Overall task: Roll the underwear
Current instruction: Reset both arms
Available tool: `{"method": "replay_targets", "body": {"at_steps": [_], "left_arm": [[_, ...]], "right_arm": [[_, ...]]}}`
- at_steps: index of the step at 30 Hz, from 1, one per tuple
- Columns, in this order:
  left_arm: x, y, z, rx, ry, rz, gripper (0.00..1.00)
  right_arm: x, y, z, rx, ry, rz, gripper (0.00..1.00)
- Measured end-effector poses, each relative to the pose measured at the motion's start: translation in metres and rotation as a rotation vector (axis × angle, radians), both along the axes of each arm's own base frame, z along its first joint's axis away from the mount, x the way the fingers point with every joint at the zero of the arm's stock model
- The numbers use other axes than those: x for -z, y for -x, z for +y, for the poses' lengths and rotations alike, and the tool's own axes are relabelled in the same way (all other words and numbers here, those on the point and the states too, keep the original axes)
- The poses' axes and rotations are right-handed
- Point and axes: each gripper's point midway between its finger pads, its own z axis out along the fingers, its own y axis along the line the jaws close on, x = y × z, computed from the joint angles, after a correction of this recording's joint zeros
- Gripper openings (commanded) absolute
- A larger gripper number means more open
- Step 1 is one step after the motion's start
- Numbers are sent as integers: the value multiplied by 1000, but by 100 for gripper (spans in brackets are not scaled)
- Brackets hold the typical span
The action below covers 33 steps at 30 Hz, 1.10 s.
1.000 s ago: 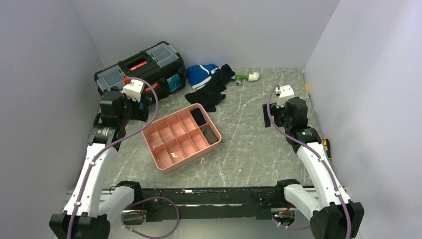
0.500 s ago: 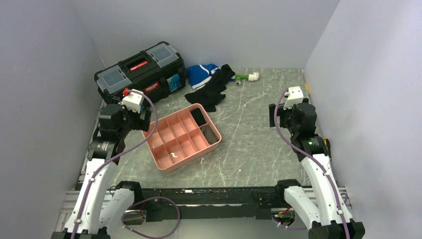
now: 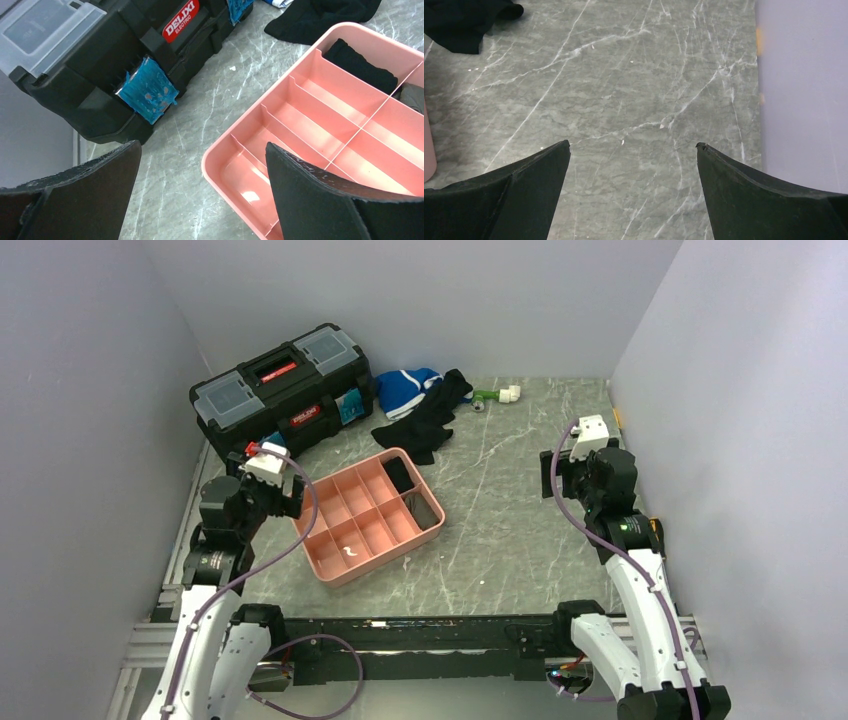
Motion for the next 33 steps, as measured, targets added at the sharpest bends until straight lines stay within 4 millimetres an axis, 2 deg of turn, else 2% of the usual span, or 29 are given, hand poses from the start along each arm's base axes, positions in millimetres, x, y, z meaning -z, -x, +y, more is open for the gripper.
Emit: {"method": "replay_targets", "body": {"at_steps": [7,33], "left_arm": [[9,-1,2,2,5,26,99],[6,1,5,15,27,10,99]], "right_arm": [[4,1,3,-22,0,11,100],[3,2,12,-74,-12,8,100]]}}
